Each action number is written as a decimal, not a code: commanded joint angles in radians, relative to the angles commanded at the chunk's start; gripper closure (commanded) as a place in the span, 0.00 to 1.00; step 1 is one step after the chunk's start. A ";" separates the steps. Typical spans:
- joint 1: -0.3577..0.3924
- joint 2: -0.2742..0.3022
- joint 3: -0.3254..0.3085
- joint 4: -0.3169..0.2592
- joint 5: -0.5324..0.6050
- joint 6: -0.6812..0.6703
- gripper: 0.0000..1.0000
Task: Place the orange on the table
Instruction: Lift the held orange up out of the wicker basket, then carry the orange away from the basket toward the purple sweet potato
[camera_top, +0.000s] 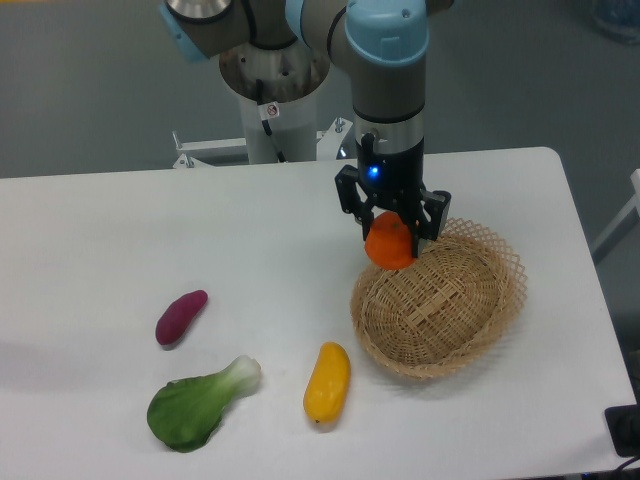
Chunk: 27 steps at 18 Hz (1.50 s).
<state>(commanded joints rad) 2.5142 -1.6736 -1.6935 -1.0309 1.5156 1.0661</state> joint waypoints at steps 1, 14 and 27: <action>0.000 0.000 -0.002 0.003 0.000 -0.002 0.40; -0.072 0.081 -0.176 0.008 -0.006 -0.078 0.40; -0.327 -0.129 -0.245 0.150 0.024 -0.402 0.40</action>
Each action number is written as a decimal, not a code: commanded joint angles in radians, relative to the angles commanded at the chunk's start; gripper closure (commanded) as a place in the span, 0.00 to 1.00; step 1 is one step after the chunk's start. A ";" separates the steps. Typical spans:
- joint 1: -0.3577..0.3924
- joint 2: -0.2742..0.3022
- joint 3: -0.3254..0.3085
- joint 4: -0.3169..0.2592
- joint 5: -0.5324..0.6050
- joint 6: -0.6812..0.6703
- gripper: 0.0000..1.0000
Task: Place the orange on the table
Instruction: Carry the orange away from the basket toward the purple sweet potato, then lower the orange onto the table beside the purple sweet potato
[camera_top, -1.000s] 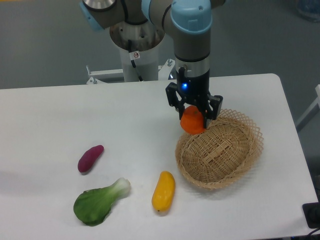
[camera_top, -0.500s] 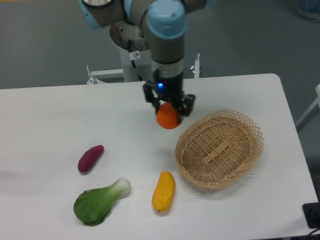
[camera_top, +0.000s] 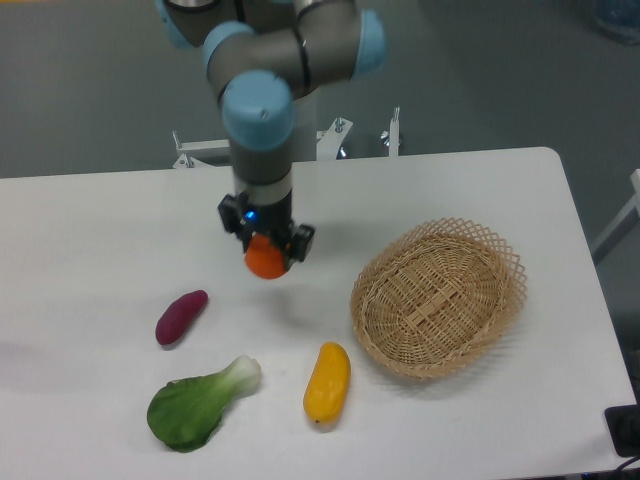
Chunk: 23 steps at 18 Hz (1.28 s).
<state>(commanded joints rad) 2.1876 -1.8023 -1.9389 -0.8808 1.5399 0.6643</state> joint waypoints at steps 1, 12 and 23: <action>-0.006 -0.017 0.000 0.031 0.034 -0.014 0.40; -0.069 -0.089 0.002 0.071 0.100 -0.114 0.36; -0.077 -0.104 -0.008 0.068 0.103 -0.117 0.31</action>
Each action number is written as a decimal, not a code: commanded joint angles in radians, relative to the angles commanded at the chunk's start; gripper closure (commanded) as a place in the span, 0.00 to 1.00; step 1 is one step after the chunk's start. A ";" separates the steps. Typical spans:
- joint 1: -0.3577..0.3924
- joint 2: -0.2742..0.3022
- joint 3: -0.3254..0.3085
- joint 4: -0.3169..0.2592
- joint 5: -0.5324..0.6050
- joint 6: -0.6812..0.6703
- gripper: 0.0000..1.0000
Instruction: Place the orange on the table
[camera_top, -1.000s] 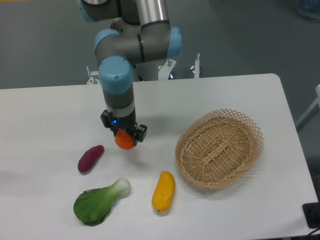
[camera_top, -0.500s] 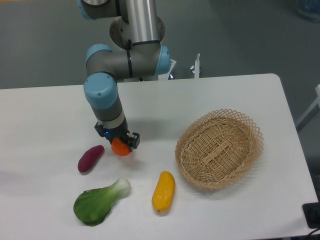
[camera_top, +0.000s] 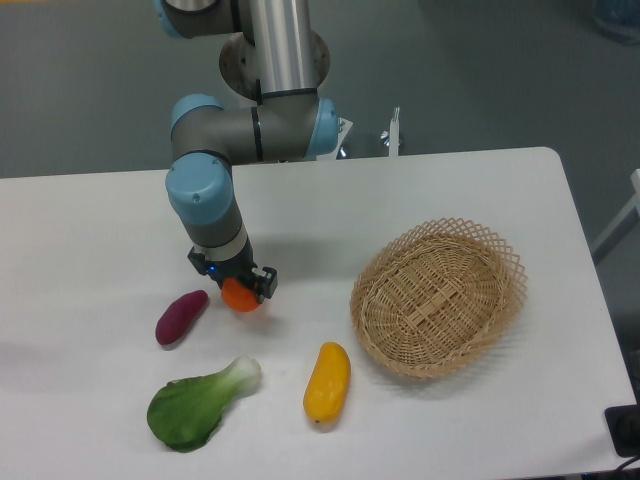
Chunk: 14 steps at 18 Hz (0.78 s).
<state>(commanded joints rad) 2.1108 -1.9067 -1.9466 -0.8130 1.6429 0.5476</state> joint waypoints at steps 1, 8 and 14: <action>0.000 0.000 0.000 0.000 0.000 0.000 0.31; 0.000 -0.006 0.005 0.002 0.002 0.002 0.08; 0.003 0.020 0.063 -0.005 0.002 0.009 0.00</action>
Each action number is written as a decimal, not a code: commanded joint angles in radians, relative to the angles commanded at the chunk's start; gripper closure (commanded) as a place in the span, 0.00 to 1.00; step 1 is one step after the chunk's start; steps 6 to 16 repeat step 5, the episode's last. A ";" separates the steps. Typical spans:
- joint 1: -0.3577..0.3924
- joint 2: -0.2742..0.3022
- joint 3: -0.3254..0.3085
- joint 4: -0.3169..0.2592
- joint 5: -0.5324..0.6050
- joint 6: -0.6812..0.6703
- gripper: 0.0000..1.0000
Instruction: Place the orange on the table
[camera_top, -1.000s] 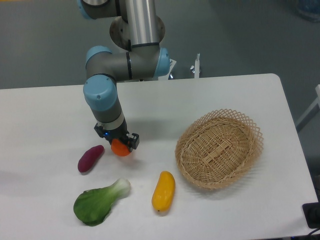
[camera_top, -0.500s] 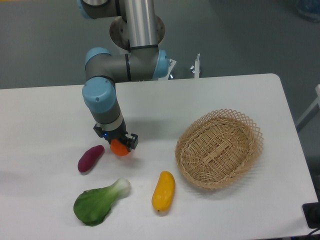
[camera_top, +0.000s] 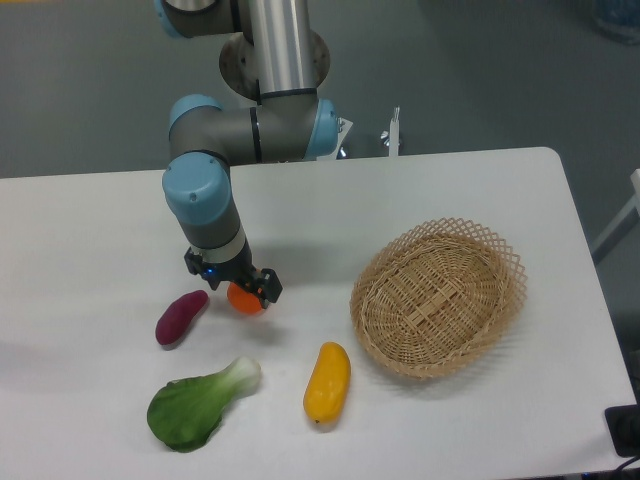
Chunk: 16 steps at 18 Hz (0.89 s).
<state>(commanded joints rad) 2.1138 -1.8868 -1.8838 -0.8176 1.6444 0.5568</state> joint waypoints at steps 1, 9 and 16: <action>0.005 0.003 0.003 0.000 0.000 0.002 0.00; 0.017 0.009 0.009 -0.003 0.000 0.003 0.00; 0.017 0.009 0.009 -0.003 0.000 0.003 0.00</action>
